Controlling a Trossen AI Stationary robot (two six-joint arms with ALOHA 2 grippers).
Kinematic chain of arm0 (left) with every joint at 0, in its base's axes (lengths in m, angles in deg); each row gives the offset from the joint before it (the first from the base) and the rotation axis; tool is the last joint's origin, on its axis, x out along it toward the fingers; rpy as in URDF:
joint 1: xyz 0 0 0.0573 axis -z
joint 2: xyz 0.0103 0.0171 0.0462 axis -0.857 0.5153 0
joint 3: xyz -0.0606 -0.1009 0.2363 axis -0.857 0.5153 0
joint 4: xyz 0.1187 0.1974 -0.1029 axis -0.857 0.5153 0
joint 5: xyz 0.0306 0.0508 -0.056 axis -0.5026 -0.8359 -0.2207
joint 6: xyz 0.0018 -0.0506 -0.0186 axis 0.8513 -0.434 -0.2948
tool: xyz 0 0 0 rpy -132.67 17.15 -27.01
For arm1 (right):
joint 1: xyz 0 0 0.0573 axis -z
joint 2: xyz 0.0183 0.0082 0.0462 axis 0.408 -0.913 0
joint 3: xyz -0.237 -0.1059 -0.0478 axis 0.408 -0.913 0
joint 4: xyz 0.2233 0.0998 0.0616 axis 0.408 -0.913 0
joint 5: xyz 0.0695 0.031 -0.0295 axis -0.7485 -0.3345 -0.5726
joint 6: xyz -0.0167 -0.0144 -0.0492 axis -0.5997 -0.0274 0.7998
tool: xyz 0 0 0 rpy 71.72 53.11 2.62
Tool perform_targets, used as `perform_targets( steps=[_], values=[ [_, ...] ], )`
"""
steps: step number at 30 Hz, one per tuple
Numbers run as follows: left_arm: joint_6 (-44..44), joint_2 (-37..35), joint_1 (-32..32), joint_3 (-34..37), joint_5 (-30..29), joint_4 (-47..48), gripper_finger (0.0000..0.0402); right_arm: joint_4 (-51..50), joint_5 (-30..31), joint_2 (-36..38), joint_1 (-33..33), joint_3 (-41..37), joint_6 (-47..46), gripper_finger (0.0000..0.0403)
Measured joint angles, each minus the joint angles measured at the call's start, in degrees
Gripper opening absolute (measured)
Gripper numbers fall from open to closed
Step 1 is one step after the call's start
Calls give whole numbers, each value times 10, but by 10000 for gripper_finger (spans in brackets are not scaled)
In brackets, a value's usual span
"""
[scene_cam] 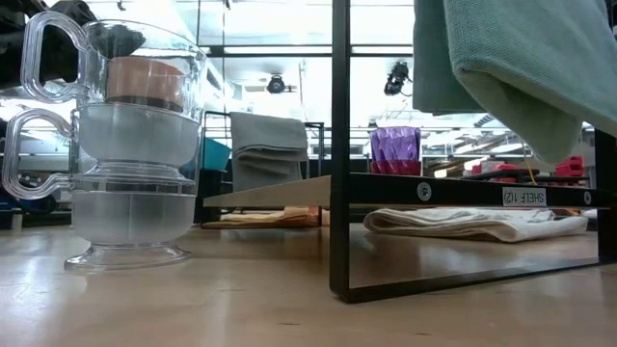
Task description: Stack small to large cups/mugs on shelf
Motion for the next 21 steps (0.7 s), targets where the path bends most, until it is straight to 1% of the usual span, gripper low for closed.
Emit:
perform_targets(
  steps=[8, 21],
  values=[
    [0, 0, 0, 0, 0, 0, 40, 0, 0, 0, 0, 0, 0, 32],
    [0, 0, 0, 0, 0, 0, 28, 0, 0, 0, 0, 0, 0, 32]
  ],
)
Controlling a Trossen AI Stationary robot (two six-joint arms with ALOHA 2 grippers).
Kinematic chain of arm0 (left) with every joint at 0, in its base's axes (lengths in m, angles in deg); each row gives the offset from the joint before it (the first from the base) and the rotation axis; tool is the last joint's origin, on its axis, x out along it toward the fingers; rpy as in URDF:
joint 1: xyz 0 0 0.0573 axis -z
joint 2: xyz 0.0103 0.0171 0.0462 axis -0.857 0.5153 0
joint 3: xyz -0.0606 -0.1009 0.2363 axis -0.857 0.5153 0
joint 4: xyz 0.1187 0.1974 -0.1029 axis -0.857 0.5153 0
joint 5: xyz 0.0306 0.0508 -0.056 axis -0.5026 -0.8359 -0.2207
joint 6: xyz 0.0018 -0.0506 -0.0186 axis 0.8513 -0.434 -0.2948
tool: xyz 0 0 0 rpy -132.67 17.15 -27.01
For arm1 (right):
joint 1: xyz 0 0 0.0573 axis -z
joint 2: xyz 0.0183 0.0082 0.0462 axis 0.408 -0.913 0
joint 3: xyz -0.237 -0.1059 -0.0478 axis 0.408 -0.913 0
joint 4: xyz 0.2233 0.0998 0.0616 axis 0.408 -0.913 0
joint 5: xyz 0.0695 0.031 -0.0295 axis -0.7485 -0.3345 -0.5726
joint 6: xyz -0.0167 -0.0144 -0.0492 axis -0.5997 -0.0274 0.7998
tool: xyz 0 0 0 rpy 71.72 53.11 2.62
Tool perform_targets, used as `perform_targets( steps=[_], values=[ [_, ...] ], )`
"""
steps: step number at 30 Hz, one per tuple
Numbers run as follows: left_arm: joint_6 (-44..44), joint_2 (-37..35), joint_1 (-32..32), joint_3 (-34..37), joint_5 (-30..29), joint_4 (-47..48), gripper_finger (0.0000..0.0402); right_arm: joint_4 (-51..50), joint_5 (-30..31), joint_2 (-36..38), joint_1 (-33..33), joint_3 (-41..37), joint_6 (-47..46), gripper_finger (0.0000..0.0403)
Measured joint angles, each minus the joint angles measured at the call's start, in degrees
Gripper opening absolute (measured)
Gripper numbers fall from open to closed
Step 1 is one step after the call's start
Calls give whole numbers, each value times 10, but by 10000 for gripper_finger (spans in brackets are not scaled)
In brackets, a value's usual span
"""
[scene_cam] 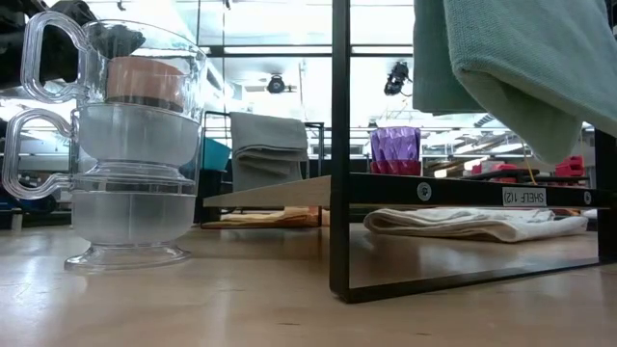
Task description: Stack small to large cups/mugs on shelf
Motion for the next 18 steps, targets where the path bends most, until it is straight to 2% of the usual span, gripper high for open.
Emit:
perform_targets(
  steps=[9, 18],
  values=[
    [0, 0, 0, 0, 0, 0, 39, 0, 0, 0, 0, 0, 0, 32],
    [0, 0, 0, 0, 0, 0, 28, 0, 0, 0, 0, 0, 0, 32]
  ],
)
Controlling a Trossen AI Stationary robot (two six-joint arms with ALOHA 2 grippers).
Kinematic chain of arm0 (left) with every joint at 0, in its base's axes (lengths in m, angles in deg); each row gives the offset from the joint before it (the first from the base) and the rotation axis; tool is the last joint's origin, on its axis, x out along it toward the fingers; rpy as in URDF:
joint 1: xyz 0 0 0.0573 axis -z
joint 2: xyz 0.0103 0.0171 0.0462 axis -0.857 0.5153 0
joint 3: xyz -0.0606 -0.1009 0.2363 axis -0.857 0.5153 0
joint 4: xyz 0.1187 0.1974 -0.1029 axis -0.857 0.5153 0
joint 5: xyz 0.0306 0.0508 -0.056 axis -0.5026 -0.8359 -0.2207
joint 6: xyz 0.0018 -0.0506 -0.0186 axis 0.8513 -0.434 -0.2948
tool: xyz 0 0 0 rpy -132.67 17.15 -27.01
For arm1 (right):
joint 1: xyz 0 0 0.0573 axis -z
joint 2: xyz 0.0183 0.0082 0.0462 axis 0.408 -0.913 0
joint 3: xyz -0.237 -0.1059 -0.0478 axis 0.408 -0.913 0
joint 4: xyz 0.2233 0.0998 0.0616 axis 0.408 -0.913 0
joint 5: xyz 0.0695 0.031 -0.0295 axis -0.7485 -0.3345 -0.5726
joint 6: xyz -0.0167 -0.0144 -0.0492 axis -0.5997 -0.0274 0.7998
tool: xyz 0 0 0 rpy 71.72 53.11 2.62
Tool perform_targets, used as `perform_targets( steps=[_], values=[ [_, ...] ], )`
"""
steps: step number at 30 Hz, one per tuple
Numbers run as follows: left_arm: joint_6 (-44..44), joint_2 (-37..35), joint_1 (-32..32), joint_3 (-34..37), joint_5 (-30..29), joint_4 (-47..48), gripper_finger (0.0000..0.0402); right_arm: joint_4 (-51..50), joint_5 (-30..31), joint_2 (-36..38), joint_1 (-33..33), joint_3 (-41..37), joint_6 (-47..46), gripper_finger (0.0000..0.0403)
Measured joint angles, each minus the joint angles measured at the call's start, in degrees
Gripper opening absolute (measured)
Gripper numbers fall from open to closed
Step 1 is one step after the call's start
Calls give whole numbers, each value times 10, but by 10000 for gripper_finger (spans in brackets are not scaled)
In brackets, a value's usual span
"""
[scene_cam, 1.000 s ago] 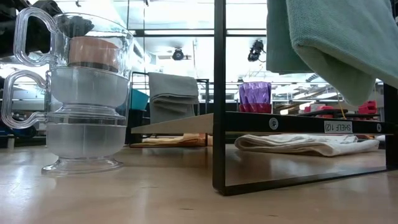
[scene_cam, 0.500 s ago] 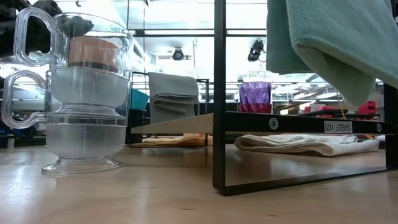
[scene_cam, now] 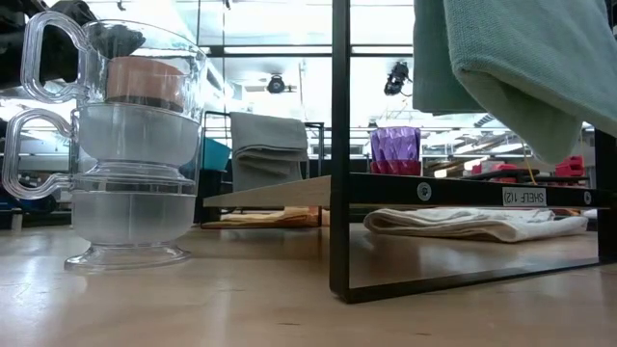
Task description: Stack small to large cups/mugs on shelf
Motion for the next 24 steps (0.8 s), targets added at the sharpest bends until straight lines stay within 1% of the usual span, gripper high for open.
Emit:
perform_targets(
  steps=[12, 24],
  values=[
    [0, 0, 0, 0, 0, 0, 40, 0, 0, 0, 0, 0, 0, 32],
    [0, 0, 0, 0, 0, 0, 28, 0, 0, 0, 0, 0, 0, 32]
  ],
)
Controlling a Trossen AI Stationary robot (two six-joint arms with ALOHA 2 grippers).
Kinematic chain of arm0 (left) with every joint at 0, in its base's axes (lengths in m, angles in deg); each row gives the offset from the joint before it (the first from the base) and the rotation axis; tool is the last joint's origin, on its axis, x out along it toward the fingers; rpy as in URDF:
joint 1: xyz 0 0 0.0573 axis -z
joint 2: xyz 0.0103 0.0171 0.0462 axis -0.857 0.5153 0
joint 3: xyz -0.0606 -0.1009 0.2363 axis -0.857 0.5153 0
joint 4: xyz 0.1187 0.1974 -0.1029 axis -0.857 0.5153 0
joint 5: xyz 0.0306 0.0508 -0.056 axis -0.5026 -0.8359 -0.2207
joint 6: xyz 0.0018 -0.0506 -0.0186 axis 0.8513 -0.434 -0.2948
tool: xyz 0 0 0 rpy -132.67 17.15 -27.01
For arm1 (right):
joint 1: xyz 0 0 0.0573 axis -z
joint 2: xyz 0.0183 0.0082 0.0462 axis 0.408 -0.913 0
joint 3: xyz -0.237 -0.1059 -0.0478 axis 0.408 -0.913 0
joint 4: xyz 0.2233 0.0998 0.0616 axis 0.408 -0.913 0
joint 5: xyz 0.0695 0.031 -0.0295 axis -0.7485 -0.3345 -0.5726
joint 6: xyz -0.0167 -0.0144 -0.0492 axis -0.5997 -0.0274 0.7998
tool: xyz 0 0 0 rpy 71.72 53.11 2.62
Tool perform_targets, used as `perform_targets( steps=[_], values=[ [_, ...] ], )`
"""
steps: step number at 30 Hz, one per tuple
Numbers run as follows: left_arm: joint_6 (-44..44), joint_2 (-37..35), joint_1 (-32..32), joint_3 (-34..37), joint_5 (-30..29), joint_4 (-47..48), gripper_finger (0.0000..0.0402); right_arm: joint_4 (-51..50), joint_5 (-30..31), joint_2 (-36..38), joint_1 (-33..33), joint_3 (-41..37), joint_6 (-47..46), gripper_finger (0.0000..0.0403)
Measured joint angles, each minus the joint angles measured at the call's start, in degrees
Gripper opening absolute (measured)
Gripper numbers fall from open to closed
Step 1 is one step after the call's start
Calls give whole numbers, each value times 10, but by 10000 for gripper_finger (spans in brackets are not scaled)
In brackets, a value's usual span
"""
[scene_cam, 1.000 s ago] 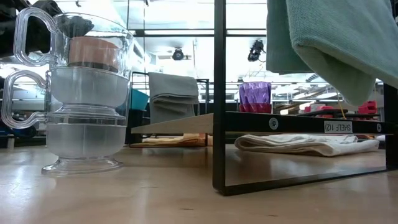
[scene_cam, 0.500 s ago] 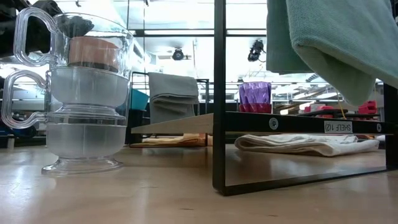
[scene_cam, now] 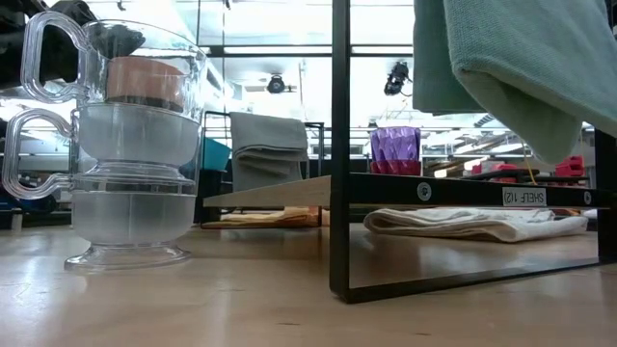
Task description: Stack small to large cups/mugs on shelf
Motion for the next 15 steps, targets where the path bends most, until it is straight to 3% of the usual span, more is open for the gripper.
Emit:
perform_targets(
  steps=[15],
  values=[
    [46, 0, 0, 0, 0, 0, 26, 6, 0, 0, 0, 0, -3, 32]
  ],
)
